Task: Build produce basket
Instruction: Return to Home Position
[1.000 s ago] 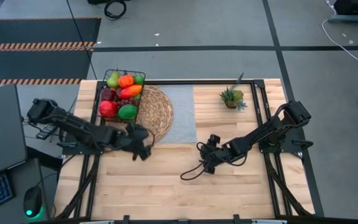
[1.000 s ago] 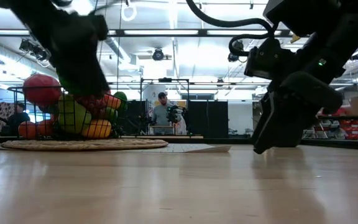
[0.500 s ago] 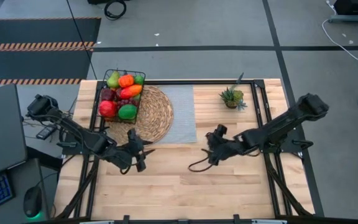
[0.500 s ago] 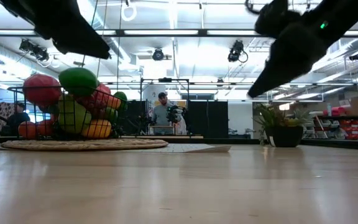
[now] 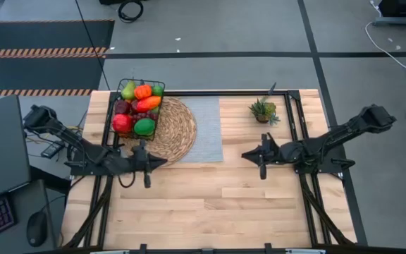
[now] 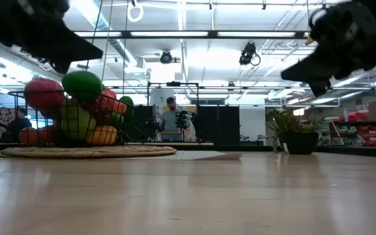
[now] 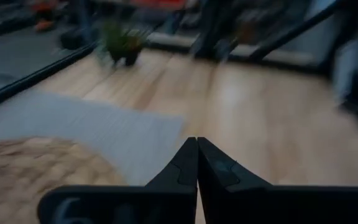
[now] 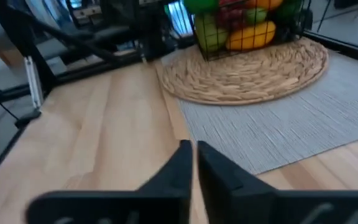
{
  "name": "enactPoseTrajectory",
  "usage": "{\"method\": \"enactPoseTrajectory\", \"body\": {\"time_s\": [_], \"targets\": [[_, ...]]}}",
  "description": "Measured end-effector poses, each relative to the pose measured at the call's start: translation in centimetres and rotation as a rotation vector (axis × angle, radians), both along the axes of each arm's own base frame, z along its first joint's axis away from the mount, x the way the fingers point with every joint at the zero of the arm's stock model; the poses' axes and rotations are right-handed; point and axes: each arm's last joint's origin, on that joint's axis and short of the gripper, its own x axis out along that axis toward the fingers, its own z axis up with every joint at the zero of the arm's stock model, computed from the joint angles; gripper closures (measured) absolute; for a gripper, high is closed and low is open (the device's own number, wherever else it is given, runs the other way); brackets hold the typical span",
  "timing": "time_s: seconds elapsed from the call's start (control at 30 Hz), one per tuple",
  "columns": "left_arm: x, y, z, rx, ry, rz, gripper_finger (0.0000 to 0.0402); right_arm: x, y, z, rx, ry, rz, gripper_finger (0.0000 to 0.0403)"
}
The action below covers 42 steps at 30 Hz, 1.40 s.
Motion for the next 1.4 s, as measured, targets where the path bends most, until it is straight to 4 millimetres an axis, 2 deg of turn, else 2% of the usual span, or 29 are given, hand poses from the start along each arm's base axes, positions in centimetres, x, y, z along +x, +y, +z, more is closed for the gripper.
{"method": "enactPoseTrajectory", "body": {"time_s": [0.1,0.2,0.23,0.37,0.57,0.77,1.0,1.27,1.4], "targets": [[-1.4,0.8,-1.5,-0.027,-0.173,-0.093,0.0397,-1.5,-0.8,-1.7,-0.004,-0.047,-0.018,0.0395],[-3.0,1.9,-2.9,-0.018,-0.312,-0.144,0.0399,-2.7,-1.4,-3.0,-0.015,-0.083,-0.078,0.0387],[-2.9,2.0,-2.5,-0.019,-0.334,-0.151,0.0399,-2.8,-1.6,-3.1,-0.026,-0.077,-0.096,0.0383],[-2.9,2.7,-2.2,0.02,-0.35,-0.183,0.0399,-2.8,-1.8,-2.9,-0.081,-0.086,-0.093,0.0379],[-2.4,4.4,-2.2,0.042,-0.352,-0.206,0.04,-2.6,-2.2,-2.1,-0.16,-0.145,-0.071,0.0396],[-2.3,5.8,-2.5,-0.016,-0.328,-0.228,0.04,-2.8,-2.6,-1.5,-0.169,-0.186,-0.055,0.0391],[-3.8,6.3,-3.3,-0.097,-0.21,-0.2,0.0401,-4.3,-2.8,-1.6,-0.129,-0.134,-0.086,0.0397],[-5.8,6.5,-2.9,-0.088,-0.262,-0.201,0.0401,-6.6,-3.3,-1.0,-0.11,-0.188,-0.142,0.0389],[-6.8,6.5,-2.4,-0.095,-0.252,-0.206,0.04,-7.0,-3.2,-0.5,-0.092,-0.246,-0.078,0.0391]]}}
